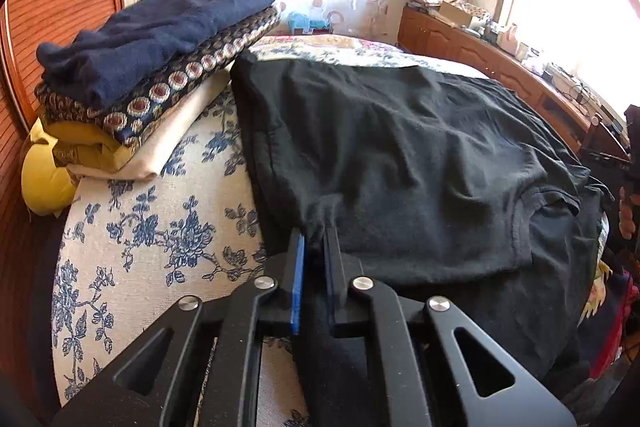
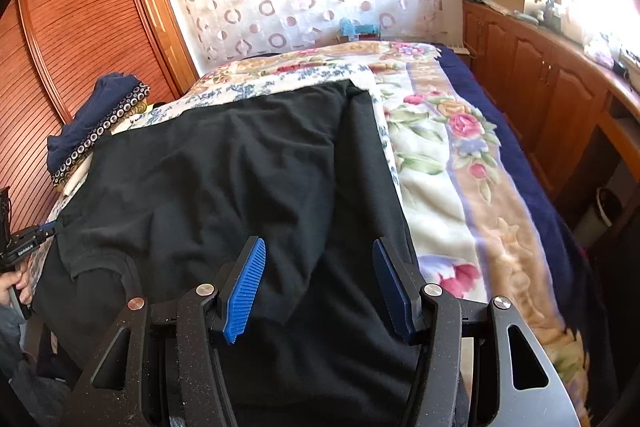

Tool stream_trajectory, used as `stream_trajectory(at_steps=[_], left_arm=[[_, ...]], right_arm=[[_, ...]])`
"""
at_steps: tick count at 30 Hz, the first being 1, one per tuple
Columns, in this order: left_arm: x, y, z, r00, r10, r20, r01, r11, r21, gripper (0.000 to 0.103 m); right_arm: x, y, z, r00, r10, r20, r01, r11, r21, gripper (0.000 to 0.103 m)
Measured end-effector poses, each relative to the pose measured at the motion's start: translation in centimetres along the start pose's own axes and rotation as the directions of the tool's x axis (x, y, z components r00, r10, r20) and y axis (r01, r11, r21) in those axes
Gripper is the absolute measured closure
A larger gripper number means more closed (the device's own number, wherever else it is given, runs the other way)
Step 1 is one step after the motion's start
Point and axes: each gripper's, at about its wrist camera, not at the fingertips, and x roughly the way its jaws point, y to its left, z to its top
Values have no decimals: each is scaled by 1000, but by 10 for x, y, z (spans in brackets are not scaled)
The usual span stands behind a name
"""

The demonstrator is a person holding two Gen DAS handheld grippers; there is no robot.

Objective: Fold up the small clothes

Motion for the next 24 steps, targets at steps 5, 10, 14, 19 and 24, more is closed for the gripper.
stream_trajectory(at_steps=[5, 10, 14, 19, 24], left_arm=[[-18, -8, 6, 998, 7, 61, -8, 1000, 18, 95], [-36, -17, 12, 995, -23, 101, 20, 999, 31, 95], [-41, -15, 12, 993, -33, 110, 31, 999, 16, 95], [-66, -15, 12, 986, -79, 145, 81, 997, -6, 96], [-89, -15, 8, 979, -119, 168, 124, 992, -19, 95]], right_arm=[[10, 12, -5, 1000, 5, -30, -6, 999, -35, 54], [17, 31, -7, 999, -19, -44, 14, 994, -110, 79], [12, 39, -6, 1000, -15, -16, 12, 986, -167, 99], [-17, 34, 1, 998, 2, 60, 7, 987, -158, 100], [-57, 29, 8, 993, 21, 120, -2, 988, -154, 100]])
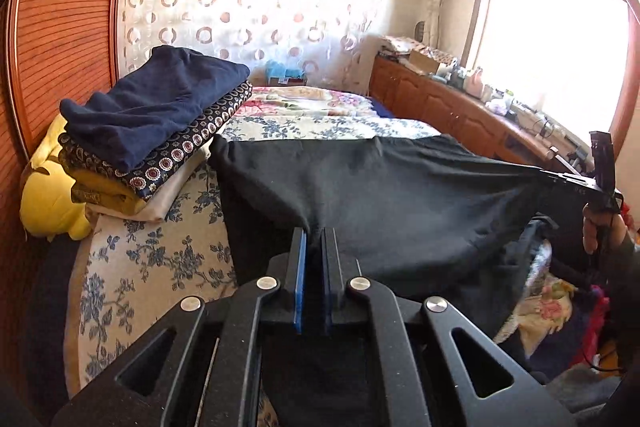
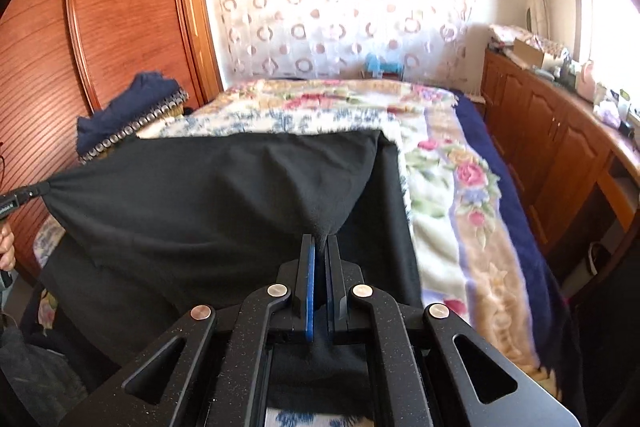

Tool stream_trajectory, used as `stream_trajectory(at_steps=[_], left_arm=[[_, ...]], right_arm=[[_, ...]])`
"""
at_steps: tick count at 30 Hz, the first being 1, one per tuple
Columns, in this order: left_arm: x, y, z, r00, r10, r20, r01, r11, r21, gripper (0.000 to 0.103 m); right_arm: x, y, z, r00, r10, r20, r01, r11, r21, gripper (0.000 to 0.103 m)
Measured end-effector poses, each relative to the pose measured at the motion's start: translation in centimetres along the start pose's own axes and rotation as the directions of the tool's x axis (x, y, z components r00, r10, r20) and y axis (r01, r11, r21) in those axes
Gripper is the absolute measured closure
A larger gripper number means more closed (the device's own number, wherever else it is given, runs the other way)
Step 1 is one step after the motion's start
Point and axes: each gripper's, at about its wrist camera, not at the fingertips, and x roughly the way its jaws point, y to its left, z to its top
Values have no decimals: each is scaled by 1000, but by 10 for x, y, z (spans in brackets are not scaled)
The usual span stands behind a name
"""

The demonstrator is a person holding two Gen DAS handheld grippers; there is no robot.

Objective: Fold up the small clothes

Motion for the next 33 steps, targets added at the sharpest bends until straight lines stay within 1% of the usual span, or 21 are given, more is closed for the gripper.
stream_trajectory(at_steps=[4, 8, 10, 13, 16, 19, 21, 23, 24, 25, 26, 27, 28, 29, 30, 32, 33], left_arm=[[-17, 0, -7, 999, -34, -5, 34, 999, -30, 95], [-21, -2, -25, 999, 4, -48, -5, 1000, -17, 95], [-14, 0, -41, 995, 8, -98, -10, 1000, -25, 95], [6, 1, -64, 984, 13, -177, -18, 999, -26, 95], [13, -2, -75, 979, 27, -201, -29, 1000, -6, 95], [14, -3, -75, 978, 31, -205, -33, 999, -7, 93], [10, -4, -72, 980, 50, -192, -50, 999, 5, 82], [7, -4, -69, 983, 50, -179, -49, 999, 11, 66], [5, -3, -68, 984, 45, -172, -45, 999, 8, 54], [4, -2, -67, 984, 48, -172, -48, 999, 4, 49], [6, -1, -67, 983, 54, -174, -54, 999, 1, 36], [6, 1, -67, 984, 60, -170, -62, 998, -6, 29], [7, 3, -68, 983, 62, -171, -65, 998, -13, 28], [8, 5, -69, 982, 65, -176, -70, 997, -19, 28], [11, 8, -70, 980, 77, -183, -83, 996, -27, 28], [13, 11, -73, 979, 93, -183, -101, 994, -33, 28], [14, 12, -74, 978, 99, -186, -107, 994, -36, 28]], right_arm=[[-32, 1, -1, 1000, 5, 21, -5, 1000, -14, 100], [-58, 1, -13, 1000, 13, 28, -13, 1000, 1, 100], [-57, 3, -23, 1000, -3, 10, 3, 1000, -2, 99], [-37, 1, -38, 998, -29, -54, 29, 1000, 6, 99], [-16, 3, -53, 991, -57, -118, 59, 998, 7, 99], [-10, 9, -57, 989, -79, -125, 80, 997, 3, 99], [-15, 13, -54, 991, -83, -107, 84, 996, 3, 99], [-21, 18, -50, 992, -90, -89, 90, 996, -4, 91], [-26, 20, -48, 991, -107, -76, 106, 994, -11, 91], [-32, 20, -48, 991, -115, -67, 114, 993, -15, 89], [-35, 23, -47, 991, -117, -60, 116, 993, -19, 81], [-37, 26, -47, 991, -119, -54, 118, 993, -23, 74], [-38, 29, -49, 992, -121, -47, 120, 993, -24, 61], [-39, 33, -50, 993, -114, -37, 113, 993, -24, 56], [-40, 37, -53, 994, -104, -30, 103, 994, -25, 55], [-39, 42, -55, 996, -87, -28, 86, 996, -34, 48], [-38, 46, -56, 996, -83, -29, 82, 996, -41, 48]])
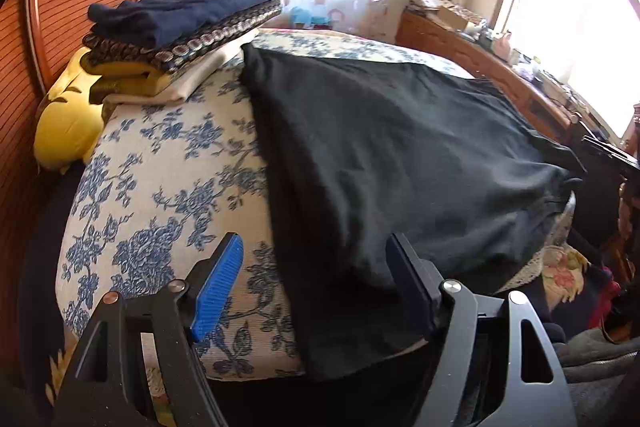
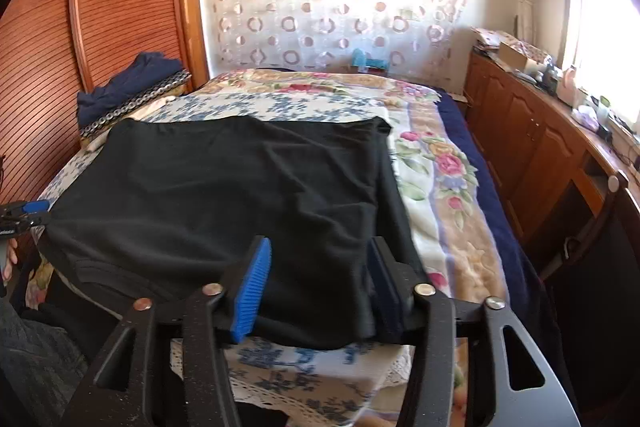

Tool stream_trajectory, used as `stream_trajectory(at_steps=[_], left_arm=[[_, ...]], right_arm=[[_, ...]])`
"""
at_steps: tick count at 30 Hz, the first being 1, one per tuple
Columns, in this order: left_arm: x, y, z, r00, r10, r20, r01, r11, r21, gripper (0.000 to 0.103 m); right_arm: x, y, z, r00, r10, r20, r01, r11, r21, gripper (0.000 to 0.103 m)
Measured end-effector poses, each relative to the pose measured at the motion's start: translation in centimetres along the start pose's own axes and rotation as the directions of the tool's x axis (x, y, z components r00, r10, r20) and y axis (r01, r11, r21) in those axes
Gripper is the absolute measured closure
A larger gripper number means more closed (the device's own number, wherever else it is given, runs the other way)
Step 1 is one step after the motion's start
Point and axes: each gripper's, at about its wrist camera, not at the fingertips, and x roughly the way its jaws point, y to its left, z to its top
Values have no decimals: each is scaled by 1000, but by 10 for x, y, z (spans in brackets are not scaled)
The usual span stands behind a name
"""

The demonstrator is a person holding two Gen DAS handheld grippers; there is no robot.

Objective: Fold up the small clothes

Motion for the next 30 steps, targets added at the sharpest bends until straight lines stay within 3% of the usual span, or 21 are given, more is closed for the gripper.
stream_trajectory(at_steps=[19, 25, 30], left_arm=[[7, 2, -7, 1000, -24, 8, 24, 999, -26, 29], [7, 0, -8, 1000, -23, 14, 24, 999, -24, 45], [7, -2, -9, 1000, -21, 15, 21, 1000, -19, 48]], right_arm=[[86, 67, -9, 980, 174, -92, -181, 981, -75, 43], [103, 80, -8, 979, 167, -119, -178, 979, -96, 43], [108, 83, -10, 982, 152, -111, -163, 981, -104, 41]])
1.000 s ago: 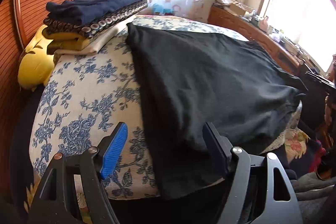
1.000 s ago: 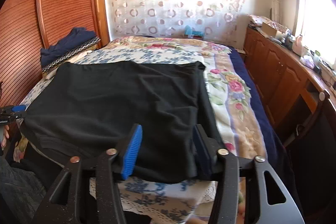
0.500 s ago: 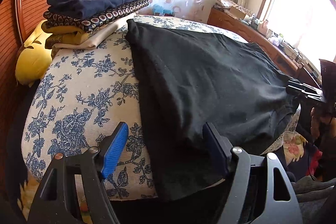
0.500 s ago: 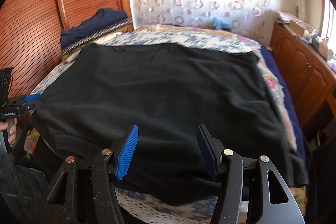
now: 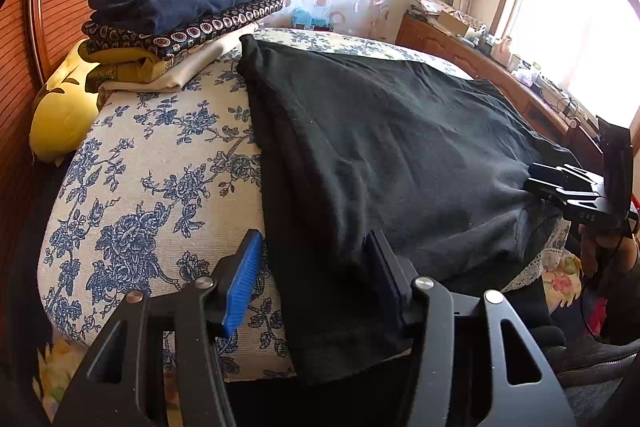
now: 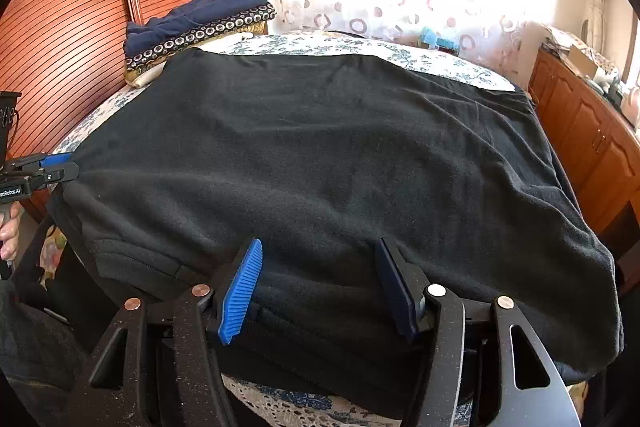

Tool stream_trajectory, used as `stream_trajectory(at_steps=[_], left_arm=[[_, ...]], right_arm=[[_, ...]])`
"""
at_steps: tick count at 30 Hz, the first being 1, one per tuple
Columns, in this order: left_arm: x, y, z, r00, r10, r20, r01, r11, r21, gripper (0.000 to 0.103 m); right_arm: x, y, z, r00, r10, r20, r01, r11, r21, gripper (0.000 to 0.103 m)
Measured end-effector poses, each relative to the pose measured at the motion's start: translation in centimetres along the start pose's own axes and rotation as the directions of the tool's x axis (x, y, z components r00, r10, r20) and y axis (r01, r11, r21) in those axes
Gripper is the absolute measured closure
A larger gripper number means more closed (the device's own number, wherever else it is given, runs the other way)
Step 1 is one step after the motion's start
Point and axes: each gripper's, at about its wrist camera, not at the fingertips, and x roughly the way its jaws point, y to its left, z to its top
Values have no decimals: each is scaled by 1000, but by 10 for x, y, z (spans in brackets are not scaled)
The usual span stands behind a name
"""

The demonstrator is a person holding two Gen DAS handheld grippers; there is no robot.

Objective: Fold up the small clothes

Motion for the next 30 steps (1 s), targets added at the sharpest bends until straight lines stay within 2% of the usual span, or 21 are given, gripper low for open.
stream_trajectory(at_steps=[6, 7, 11, 13, 16, 21, 26, 30], left_arm=[[1, -3, 0, 1000, 10, 1, -10, 1000, 7, 51], [1, -4, 0, 1000, 18, -1, -18, 1000, 13, 57], [4, -9, 2, 998, 65, -14, -64, 997, 45, 72], [4, -10, 3, 999, 49, -19, -48, 998, 47, 84], [2, -13, 4, 999, 45, -14, -45, 997, 55, 92], [-7, -23, 12, 1000, 21, 11, -21, 997, 77, 95], [-18, -35, 33, 997, -62, 48, 57, 994, 96, 96], [-22, -52, 59, 988, -140, 71, 130, 983, 126, 96]], right_arm=[[3, 12, -4, 1000, -21, 13, 22, 1000, -18, 38], [3, 14, -5, 1000, -27, 13, 27, 999, -23, 38], [5, 16, -6, 1000, -27, 15, 28, 999, -23, 37], [4, 16, -7, 1000, -24, 17, 25, 1000, -18, 36], [4, 15, -8, 1000, -23, 17, 23, 1000, -17, 35], [3, 13, -8, 1000, -19, 17, 19, 1000, -10, 35], [-5, 2, -9, 999, -40, 33, 39, 999, 27, 35], [-16, -14, -12, 998, -45, 49, 41, 997, 73, 35]])
